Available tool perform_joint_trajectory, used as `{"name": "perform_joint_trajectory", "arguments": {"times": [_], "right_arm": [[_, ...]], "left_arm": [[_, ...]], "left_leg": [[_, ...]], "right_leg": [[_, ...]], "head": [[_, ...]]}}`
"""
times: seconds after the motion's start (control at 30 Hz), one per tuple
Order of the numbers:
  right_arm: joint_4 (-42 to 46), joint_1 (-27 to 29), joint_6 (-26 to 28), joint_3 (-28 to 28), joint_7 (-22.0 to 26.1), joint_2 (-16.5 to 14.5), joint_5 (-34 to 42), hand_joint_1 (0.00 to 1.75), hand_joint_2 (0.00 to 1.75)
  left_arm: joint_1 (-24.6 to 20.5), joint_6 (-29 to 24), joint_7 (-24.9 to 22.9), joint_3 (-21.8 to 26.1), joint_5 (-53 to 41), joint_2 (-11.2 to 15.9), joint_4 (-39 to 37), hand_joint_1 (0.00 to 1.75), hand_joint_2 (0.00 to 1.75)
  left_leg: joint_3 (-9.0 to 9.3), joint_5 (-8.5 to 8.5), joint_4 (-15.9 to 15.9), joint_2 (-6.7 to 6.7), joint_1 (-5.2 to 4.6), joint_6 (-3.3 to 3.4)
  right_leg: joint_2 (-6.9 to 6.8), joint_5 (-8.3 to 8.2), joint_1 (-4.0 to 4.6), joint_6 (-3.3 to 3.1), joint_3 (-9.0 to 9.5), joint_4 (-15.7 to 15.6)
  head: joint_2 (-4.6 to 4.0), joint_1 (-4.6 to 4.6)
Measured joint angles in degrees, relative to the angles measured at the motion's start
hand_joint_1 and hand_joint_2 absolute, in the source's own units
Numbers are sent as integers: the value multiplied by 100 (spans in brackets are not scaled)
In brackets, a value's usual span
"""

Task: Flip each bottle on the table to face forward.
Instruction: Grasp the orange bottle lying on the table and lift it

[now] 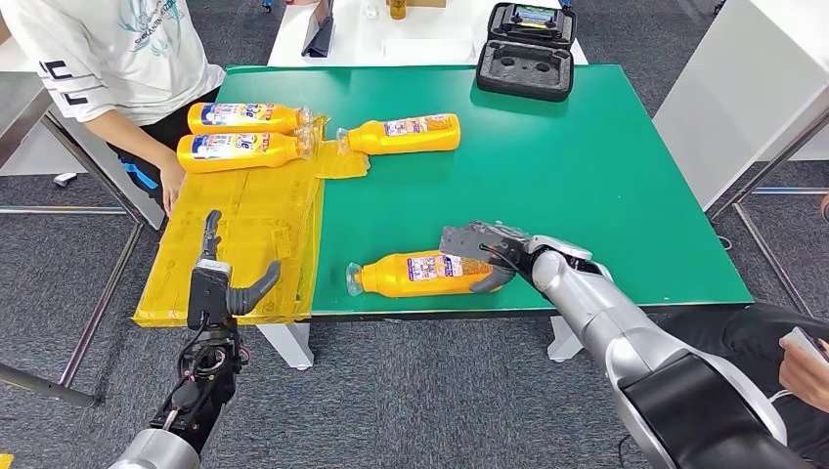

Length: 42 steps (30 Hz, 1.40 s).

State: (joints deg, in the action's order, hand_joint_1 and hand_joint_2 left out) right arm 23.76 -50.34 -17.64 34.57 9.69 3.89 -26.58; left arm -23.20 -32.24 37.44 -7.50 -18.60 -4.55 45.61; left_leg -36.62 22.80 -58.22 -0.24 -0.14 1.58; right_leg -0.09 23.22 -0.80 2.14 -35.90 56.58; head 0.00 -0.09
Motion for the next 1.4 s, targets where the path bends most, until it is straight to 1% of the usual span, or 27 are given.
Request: {"name": "perform_joint_trajectory", "arguments": {"times": [0.23,0.6,0.87,1.4], "right_arm": [[-74,-19,-137,35,-15,-45,-45,0,175],[-180,-44,-188,86,-163,-165,-130,0,175],[-218,-45,-97,143,-205,-278,-221,0,175],[-236,-104,-101,180,-298,-309,-308,0,175]], "left_arm": [[-28,28,-31,0,-9,-4,-55,0,175],[-96,52,-40,0,3,-58,-176,0,175],[-97,50,-42,0,34,-73,-224,0,175],[-96,89,-68,0,39,-140,-296,0,175]], "left_leg": [[0,0,0,1,0,0],[0,0,0,1,1,0],[0,0,0,1,1,0],[0,0,0,1,1,0]], "right_leg": [[0,0,1,0,0,0],[0,0,1,0,0,0],[0,0,1,0,0,0],[0,0,1,0,0,0]], "head": [[0,0],[0,0],[0,0],[0,0]]}}
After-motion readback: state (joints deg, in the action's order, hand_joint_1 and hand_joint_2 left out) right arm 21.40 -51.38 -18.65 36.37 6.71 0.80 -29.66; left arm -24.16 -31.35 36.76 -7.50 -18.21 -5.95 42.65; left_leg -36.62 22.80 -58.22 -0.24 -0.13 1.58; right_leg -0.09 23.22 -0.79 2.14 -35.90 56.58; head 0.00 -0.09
